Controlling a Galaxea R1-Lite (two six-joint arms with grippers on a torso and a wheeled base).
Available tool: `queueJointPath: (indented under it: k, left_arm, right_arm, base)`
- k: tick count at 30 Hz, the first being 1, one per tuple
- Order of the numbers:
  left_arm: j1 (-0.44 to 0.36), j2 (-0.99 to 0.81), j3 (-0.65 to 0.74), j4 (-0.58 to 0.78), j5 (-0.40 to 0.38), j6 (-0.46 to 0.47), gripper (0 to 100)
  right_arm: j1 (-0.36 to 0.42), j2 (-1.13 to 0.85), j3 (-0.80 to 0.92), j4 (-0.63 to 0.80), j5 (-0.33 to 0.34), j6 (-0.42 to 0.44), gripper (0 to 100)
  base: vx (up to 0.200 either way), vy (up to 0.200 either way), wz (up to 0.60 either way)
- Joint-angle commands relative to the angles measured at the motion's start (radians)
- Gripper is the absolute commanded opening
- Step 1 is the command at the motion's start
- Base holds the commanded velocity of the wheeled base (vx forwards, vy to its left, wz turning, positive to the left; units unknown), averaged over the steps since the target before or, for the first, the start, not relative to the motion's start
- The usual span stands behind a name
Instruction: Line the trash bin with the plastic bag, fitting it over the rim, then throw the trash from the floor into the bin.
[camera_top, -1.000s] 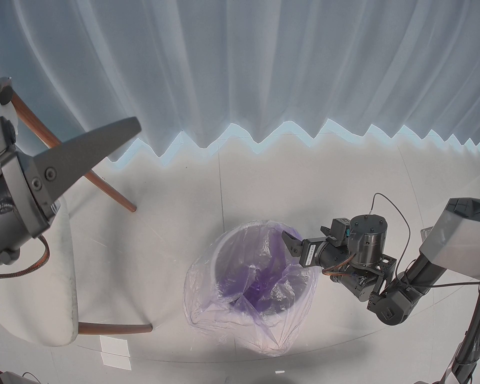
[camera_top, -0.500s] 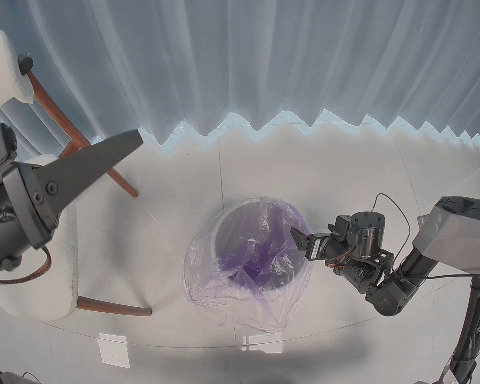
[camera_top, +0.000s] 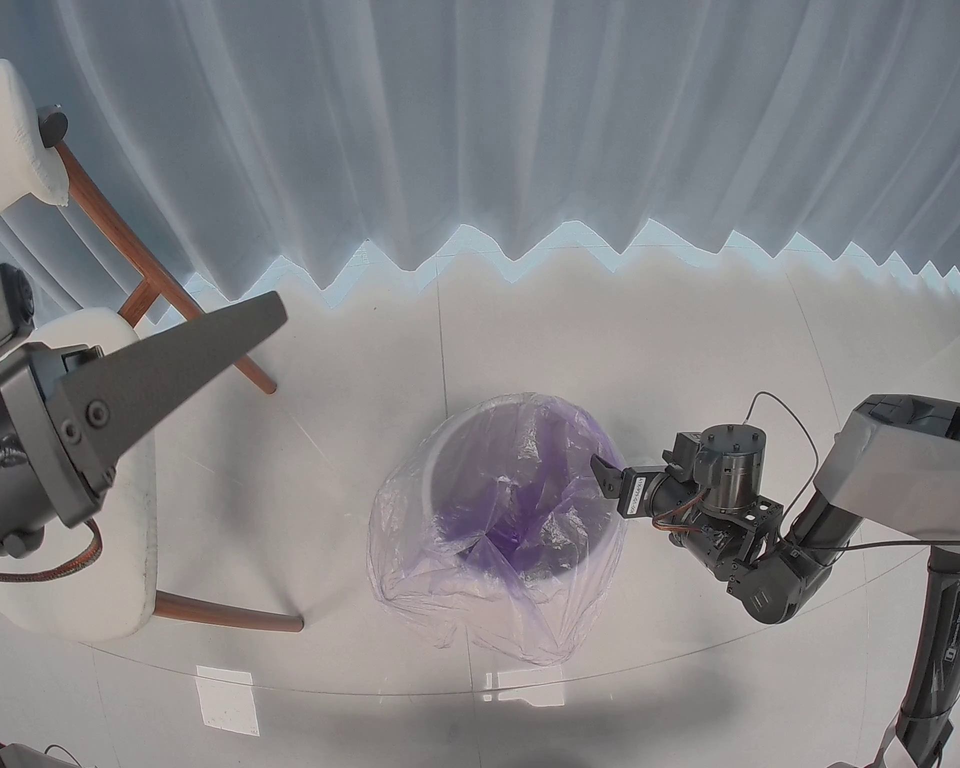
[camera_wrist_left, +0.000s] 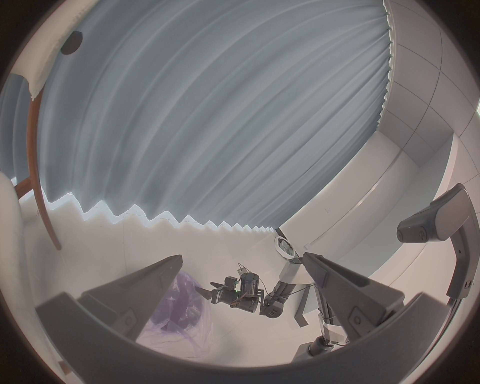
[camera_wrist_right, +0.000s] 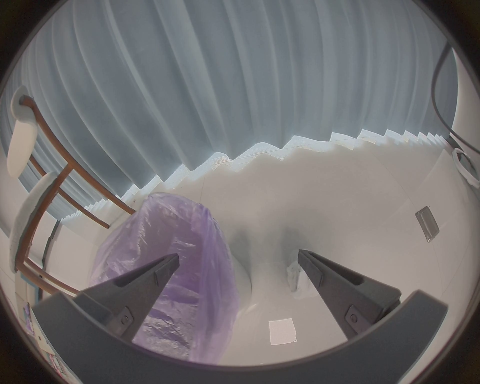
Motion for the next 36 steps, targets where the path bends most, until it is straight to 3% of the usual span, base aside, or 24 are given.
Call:
queueJointPath:
  k: [1, 4, 5, 20, 36]
  left_arm:
    - [-0.001, -0.001, 0.005, 0.0, 0.0, 0.001, 100]
    - [0.0, -0.001, 0.007, 0.0, 0.0, 0.009, 100]
    - [0.0, -0.001, 0.007, 0.0, 0.001, 0.015, 100]
    - [0.0, 0.002, 0.012, 0.0, 0.001, 0.019, 100]
    - [-0.001, 0.002, 0.013, 0.0, 0.001, 0.024, 100]
  right_arm:
    - [-0.005, 0.039, -0.005, -0.003, -0.001, -0.001, 100]
    - [-0.005, 0.041, -0.009, -0.003, -0.001, -0.001, 100]
    - [-0.005, 0.041, -0.011, -0.005, -0.001, 0.0, 0]
    - [-0.009, 0.01, -0.019, -0.022, 0.003, 0.005, 0]
    - [-0.106, 0.093, -0.127, -0.02, 0.022, 0.02, 0]
  base:
    - [0.0, 0.0, 0.0]
    - [0.0, 0.0, 0.0]
    - [0.0, 0.0, 0.0]
    - [0.0, 0.0, 0.0]
    - [0.0, 0.0, 0.0]
